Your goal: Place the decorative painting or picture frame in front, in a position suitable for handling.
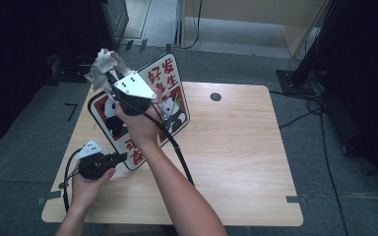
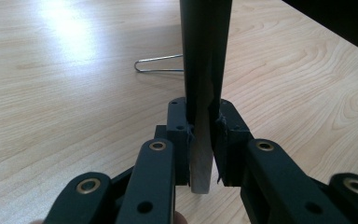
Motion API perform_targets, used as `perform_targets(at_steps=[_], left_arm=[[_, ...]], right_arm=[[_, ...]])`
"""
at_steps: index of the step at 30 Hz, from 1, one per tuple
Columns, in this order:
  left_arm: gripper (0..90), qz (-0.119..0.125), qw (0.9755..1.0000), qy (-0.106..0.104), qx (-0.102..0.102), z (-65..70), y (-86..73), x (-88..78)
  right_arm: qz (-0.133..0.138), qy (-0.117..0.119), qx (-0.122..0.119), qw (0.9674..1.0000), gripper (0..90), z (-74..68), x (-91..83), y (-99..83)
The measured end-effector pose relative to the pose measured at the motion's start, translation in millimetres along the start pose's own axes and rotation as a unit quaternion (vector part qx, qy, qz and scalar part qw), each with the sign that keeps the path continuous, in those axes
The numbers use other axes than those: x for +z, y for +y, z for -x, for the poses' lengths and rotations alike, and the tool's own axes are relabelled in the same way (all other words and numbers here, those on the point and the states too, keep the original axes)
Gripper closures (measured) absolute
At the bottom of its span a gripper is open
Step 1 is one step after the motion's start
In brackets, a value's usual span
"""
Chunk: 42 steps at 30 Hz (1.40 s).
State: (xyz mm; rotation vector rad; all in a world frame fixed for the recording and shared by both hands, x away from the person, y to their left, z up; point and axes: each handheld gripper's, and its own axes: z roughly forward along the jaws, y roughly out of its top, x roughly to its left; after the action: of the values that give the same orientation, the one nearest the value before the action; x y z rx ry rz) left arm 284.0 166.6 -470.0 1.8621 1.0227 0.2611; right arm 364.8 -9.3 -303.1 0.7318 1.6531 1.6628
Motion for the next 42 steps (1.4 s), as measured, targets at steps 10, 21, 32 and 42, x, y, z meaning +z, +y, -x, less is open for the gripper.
perform_targets(at_steps=[10,21,32,42], left_arm=[[79.2,-0.002,1.0,0.003,0.008,2.0,0.3,-0.2],[79.0,-0.003,0.9999,0.0,0.017,-0.7,0.9,-0.1],[78.0,-0.01,0.9995,0.002,0.03,-1.2,1.7,-0.3],[78.3,-0.008,0.9997,-0.004,0.023,-5.5,1.4,-0.8]], right_arm=[[-0.011,0.062,-0.047,0.9969,78.8,-39.4,-1.2,10.0],[-0.022,0.002,-0.034,0.9992,79.6,7.3,5.0,-0.7],[-0.027,0.013,-0.07,0.9971,79.4,-15.0,6.2,3.0],[-0.044,-0.029,-0.053,0.9972,79.8,29.7,13.1,0.7]])
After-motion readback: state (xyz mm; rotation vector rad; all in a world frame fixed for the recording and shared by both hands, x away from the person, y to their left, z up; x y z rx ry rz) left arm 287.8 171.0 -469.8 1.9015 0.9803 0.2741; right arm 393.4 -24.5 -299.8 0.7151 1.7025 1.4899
